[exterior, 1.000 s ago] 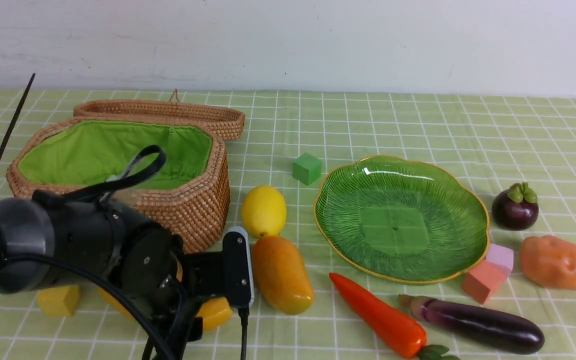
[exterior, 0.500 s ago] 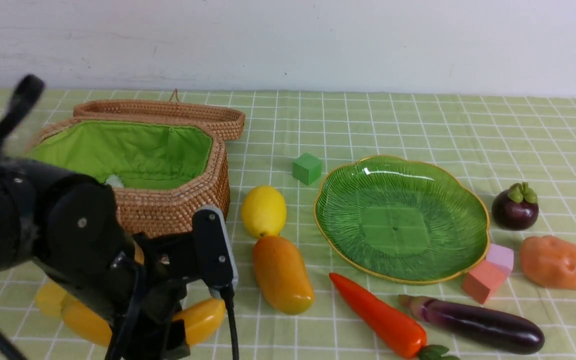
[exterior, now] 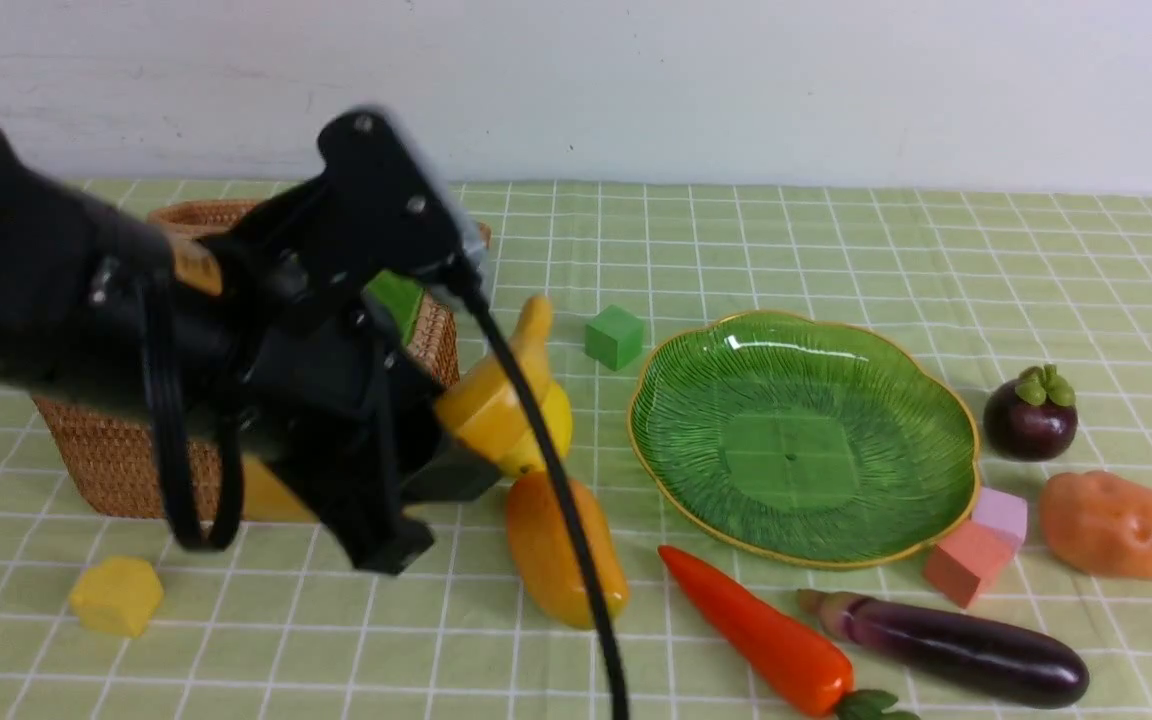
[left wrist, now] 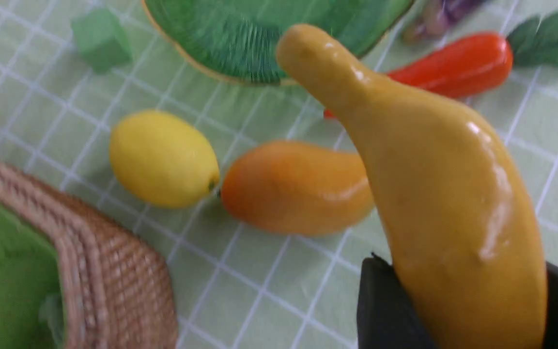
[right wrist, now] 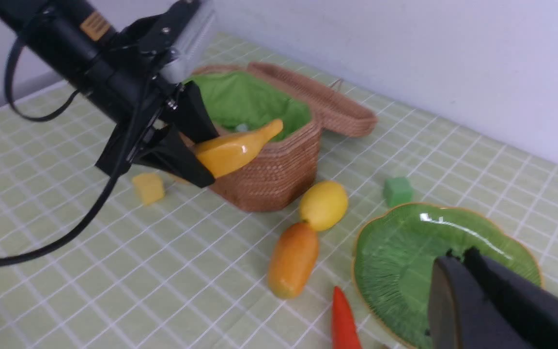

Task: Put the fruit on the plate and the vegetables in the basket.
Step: Use the left arm to grab a banana and put it into the right plate

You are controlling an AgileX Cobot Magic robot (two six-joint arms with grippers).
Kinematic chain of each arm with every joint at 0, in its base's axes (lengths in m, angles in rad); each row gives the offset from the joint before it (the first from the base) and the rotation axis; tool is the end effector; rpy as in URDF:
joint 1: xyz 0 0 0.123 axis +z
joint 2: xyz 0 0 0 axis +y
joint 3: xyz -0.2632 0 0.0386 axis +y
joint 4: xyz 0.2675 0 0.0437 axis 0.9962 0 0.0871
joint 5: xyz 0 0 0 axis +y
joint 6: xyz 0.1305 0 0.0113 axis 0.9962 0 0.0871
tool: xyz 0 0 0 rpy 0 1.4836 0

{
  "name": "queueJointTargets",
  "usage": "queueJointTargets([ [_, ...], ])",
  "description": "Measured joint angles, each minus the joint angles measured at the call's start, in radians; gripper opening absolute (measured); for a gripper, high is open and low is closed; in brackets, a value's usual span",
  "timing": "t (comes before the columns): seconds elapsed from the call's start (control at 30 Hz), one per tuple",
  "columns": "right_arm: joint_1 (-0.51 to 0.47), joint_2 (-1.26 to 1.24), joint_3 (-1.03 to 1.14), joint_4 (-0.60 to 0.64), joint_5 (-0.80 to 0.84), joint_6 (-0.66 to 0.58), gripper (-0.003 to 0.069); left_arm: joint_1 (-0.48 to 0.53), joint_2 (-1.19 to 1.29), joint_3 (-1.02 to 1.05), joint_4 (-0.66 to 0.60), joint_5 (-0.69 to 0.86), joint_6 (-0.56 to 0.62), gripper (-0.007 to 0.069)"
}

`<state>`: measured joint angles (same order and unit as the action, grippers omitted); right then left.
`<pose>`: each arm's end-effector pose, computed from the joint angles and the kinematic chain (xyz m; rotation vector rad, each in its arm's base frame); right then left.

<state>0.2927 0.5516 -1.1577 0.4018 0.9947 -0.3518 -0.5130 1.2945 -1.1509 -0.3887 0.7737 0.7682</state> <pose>0.0934 0.0730 0.4499 -0.6084 1.7360 0.4241 0.2662 -0.1898 0.3018 1.2354 1.9996 -0.3307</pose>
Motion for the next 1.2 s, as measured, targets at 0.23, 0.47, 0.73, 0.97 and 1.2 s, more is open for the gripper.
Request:
queueJointTargets([
  [0.23, 0.000, 0.000, 0.000, -0.179, -0.008, 0.183, 0.0023, -0.148, 0.252, -0.215, -0.032, -0.072, 0.015, 0.0324],
  [0.47, 0.000, 0.000, 0.000, -0.315, 0.042, 0.275, 0.0026, -0.190, 0.645, -0.543, -0.097, -0.167, -0.052, 0.0324],
  [0.73, 0.000, 0.000, 0.000, -0.320, 0.060, 0.281, 0.0034, -0.190, 0.965, -0.852, -0.131, -0.176, -0.061, 0.0333],
  [0.97, 0.000, 0.000, 0.000, -0.319, 0.098, 0.281, 0.0037, -0.190, 1.012, -0.874, -0.131, -0.203, -0.061, 0.0553],
  [1.2, 0.000, 0.000, 0.000, -0.318, 0.103, 0.280, 0.0044, -0.190, 0.969, -0.875, -0.114, -0.120, -0.155, 0.0594],
])
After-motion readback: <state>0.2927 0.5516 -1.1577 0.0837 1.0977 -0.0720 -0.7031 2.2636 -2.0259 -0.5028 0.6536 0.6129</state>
